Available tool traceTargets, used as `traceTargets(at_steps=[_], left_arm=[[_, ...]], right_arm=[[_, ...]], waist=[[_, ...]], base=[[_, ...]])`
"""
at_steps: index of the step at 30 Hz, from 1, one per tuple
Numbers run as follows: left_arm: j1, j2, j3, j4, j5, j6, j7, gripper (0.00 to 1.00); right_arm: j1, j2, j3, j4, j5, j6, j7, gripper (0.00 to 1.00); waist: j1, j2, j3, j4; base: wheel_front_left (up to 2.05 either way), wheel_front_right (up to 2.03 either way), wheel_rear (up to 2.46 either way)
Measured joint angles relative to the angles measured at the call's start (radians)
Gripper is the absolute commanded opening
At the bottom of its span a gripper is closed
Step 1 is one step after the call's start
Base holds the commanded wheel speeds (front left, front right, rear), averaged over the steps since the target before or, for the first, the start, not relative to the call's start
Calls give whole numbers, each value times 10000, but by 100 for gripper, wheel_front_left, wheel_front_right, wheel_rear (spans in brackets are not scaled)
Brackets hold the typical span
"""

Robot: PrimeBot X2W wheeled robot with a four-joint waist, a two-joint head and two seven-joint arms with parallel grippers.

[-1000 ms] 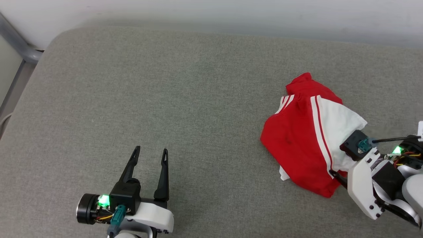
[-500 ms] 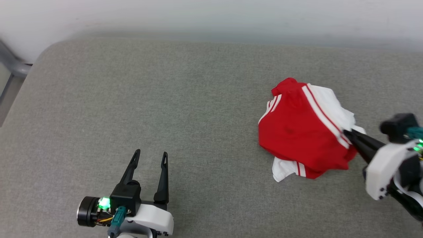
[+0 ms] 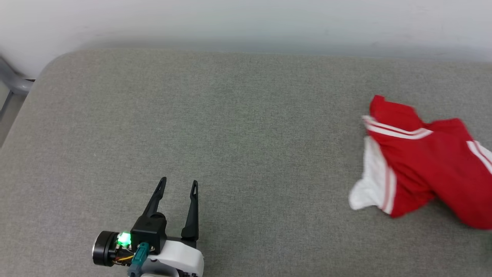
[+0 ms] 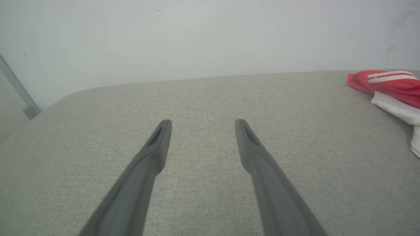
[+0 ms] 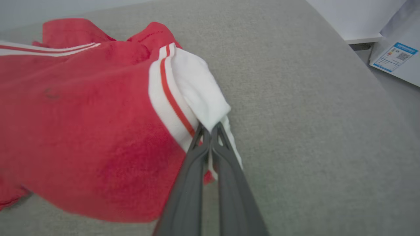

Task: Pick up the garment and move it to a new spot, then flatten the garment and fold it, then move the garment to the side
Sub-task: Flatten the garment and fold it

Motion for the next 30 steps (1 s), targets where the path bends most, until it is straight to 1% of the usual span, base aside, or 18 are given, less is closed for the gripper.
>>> traceTargets(at_steps=[3, 6, 8, 9, 10, 13, 16, 19, 22, 26, 30], left_arm=[[0, -4, -21, 31, -12, 0, 0, 100], [0, -4, -23, 54, -33, 2, 0, 100], [3, -8, -23, 69, -36, 8, 0, 100], [62, -8, 4, 71, -61, 15, 0, 100], [90, -8, 8, 71, -59, 29, 0, 100], [113, -10, 10, 69, -17, 27, 0, 100], [149, -6, 50, 61, 13, 19, 0, 100], [203, 2, 94, 44, 46, 0, 0, 100], [255, 4, 115, 25, 88, -4, 0, 100], [288, 4, 128, 0, 100, -10, 0, 100], [296, 4, 111, -23, 102, -23, 0, 100]], right_arm=[[74, 25, -802, 838, -372, 0, -109, 0], [267, -31, -1156, 1618, -1252, 0, -77, 0], [225, 211, -1287, 1829, -1254, -2, 8, 0], [132, 516, -1283, 1835, -1266, -4, -100, 64], [107, 514, -1290, 1774, -1337, -4, -226, 100], [-85, 548, -1480, 1358, -1666, -4, -817, 100], [-273, 539, -1668, 556, -2203, -4, -1310, 100], [-421, 683, -1810, -683, -2638, -4, -1618, 100], [-551, 878, -1732, -2136, -2972, -4, -1582, 100], [-609, 1007, -932, -4136, -3122, -4, -980, 100], [-670, 706, 374, -5601, -3041, -2, -142, 100]], waist=[[0, 0, -8, 63], [0, 0, -39, 103], [0, 0, -72, 107], [0, 0, -125, 72], [0, 0, -149, 58], [0, 0, -238, 20], [0, 0, -347, -14], [0, 0, -446, -41], [0, 0, -516, -41], [0, 0, -549, -5], [0, 0, -508, 57]], base=[[0, 0, 0], [0, 0, 0], [0, 0, 0], [0, 0, 0], [0, 0, 0], [0, 0, 0], [0, 0, 0], [0, 0, 0], [0, 0, 0], [0, 0, 0], [0, 0, 0]])
